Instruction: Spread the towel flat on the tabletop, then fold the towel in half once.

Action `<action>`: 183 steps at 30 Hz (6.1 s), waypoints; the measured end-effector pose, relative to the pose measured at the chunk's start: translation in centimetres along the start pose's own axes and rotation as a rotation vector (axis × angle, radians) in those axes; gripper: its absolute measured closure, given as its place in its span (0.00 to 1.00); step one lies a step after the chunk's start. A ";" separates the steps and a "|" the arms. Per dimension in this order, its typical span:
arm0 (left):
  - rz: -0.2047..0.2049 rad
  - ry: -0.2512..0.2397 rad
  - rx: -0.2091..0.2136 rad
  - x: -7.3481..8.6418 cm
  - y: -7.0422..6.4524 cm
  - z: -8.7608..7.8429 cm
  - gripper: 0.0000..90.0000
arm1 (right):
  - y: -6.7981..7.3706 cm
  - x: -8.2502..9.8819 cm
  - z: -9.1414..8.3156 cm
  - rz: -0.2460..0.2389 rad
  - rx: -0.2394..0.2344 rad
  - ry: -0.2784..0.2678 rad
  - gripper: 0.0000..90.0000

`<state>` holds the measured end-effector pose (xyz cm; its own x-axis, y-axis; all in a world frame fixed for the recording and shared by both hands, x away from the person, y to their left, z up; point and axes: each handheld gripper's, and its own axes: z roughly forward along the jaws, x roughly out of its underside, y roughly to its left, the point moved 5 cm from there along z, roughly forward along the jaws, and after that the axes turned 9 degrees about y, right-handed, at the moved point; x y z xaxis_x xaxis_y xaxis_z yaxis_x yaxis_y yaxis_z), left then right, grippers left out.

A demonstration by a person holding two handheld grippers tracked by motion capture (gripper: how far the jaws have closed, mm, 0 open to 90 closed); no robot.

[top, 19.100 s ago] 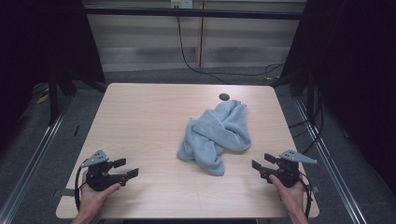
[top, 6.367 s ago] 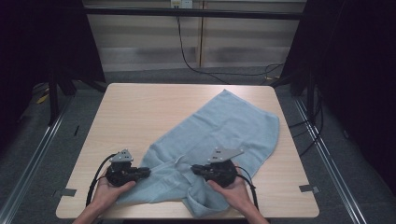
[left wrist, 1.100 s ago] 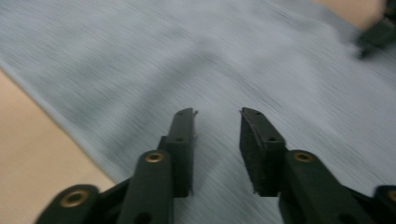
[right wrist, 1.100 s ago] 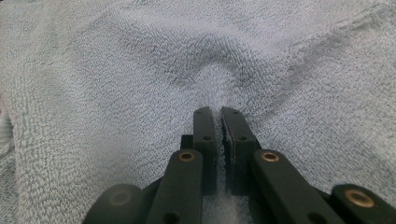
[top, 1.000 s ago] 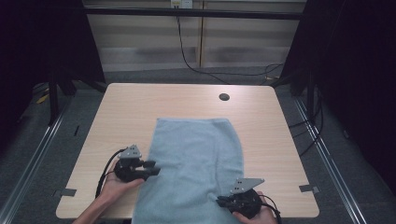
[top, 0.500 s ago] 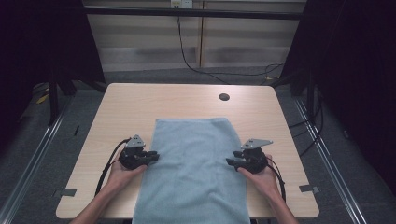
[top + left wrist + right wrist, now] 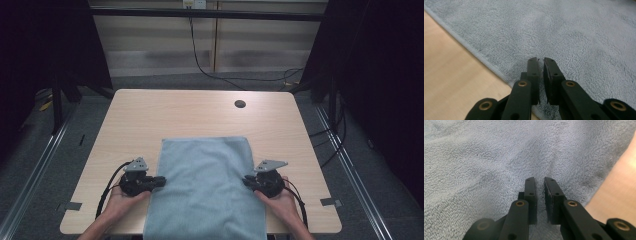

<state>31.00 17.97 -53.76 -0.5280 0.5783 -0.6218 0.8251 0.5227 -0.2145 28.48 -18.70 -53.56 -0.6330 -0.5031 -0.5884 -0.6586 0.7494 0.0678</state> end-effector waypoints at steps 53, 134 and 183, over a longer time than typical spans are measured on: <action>-0.117 -0.104 -0.079 -5.4 5.6 0.6 0.64 | -6.1 -3.6 -0.3 0.123 0.030 -0.097 0.54; -0.089 -0.396 -0.093 -15.7 7.6 -8.6 0.94 | -9.8 -17.0 -8.4 0.103 -0.033 -0.414 0.95; -0.021 -0.157 0.086 1.4 -4.6 -6.3 0.94 | 4.3 1.7 -8.4 0.034 -0.216 -0.185 0.96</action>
<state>25.23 20.31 -48.90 -0.5128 0.4596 -0.7251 0.8321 0.4740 -0.2880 21.09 -19.94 -47.48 -0.5840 -0.3770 -0.7189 -0.7223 0.6454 0.2484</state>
